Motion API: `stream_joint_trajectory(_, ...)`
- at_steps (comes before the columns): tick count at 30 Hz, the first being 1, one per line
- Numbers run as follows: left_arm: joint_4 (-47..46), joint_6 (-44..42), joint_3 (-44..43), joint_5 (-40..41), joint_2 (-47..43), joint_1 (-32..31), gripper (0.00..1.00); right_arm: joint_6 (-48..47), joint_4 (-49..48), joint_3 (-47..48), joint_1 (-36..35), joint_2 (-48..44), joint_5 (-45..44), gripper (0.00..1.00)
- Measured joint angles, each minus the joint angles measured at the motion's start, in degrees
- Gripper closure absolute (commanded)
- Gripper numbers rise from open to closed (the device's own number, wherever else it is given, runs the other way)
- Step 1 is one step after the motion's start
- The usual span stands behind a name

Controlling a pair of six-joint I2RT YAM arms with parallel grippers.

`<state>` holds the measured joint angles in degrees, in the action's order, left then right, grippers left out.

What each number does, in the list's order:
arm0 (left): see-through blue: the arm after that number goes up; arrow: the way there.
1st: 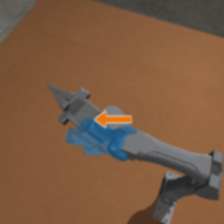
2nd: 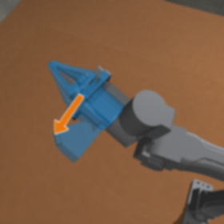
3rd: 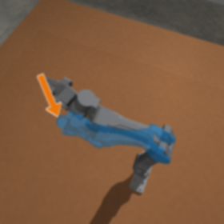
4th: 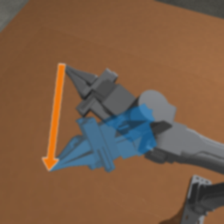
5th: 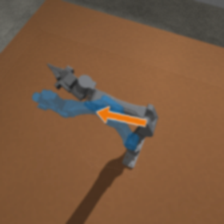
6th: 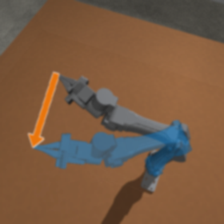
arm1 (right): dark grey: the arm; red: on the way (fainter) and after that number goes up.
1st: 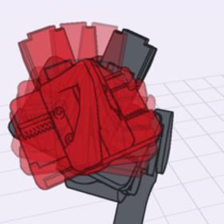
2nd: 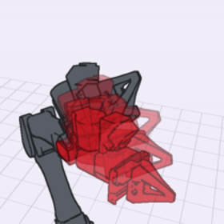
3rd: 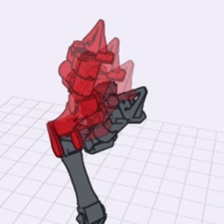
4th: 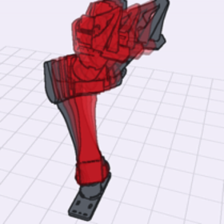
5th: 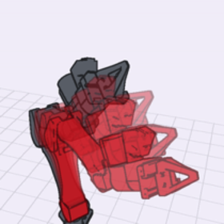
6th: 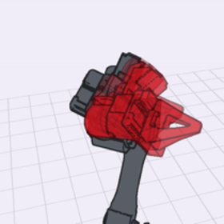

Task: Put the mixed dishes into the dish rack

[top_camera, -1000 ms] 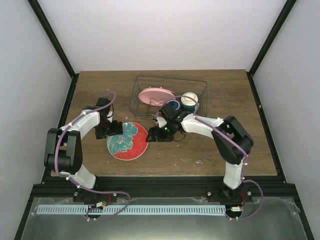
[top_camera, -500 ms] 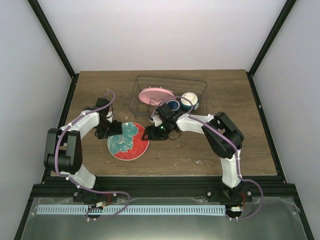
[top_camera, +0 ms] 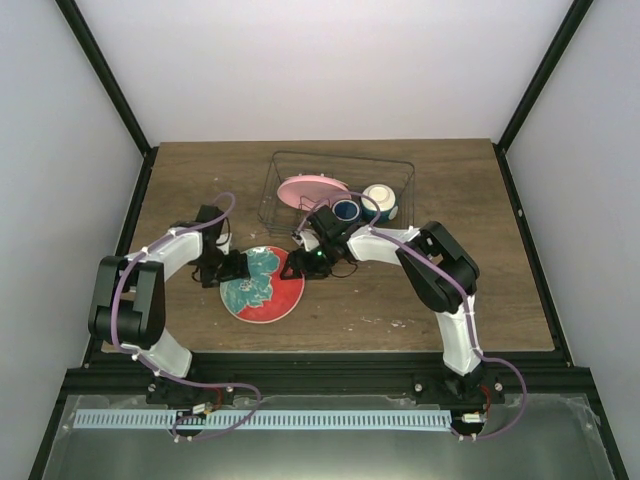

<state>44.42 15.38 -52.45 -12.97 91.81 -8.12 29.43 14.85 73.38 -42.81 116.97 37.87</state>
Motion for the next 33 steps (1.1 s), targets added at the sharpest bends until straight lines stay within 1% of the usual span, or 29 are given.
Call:
stream_joint_trajectory(4, -0.04, 0.79, 0.83, 0.59, -0.07, -1.11, 0.21, 0.04, 0.2, 0.0, 0.26, 0.39, -0.26, 0.58)
stream_joint_trajectory(7, 0.15, 1.25, 1.09, 1.31, -0.07, -1.9, 0.21, 0.22, 0.57, -0.02, 0.5, 0.7, -0.74, 0.73)
stream_joint_trajectory(11, 0.61, 1.66, 1.16, 2.21, -0.07, -2.47, 0.21, 0.48, 1.11, -0.04, 0.92, 1.29, -0.76, 0.96)
stream_joint_trajectory(12, 1.03, 1.79, 1.22, 2.64, -0.07, -2.49, 0.21, 0.79, 0.98, -0.04, 1.2, 1.31, 0.33, 0.99)
stream_joint_trajectory(15, 1.42, 1.92, 1.57, 2.25, -0.57, -2.21, 0.21, 1.68, 0.24, 0.0, 2.32, 1.18, 4.57, 0.99)
stream_joint_trajectory(22, 1.22, 1.97, 1.95, 2.23, -1.11, -2.32, 0.21, 0.98, 0.96, -0.07, 2.29, 0.74, 4.46, 0.99)
stream_joint_trajectory(25, 1.38, 1.95, 2.25, 1.49, -2.12, -2.54, 0.19, -0.44, 2.62, -0.83, 1.99, -1.57, 2.64, 0.99)
stream_joint_trajectory(29, 2.89, 1.55, 2.16, 0.35, -5.6, -3.26, 0.15, -2.86, 6.56, -2.47, 0.26, -7.74, -1.9, 0.99)
stream_joint_trajectory(31, 4.26, 1.05, 0.74, -1.07, -8.5, -3.43, 0.12, -4.17, 8.55, -2.47, -0.68, -11.04, -5.03, 0.99)
stream_joint_trajectory(33, 5.03, 0.59, -2.62, -2.12, -11.85, -3.8, 0.09, -5.44, 11.52, -2.47, -1.36, -13.75, -8.61, 0.99)
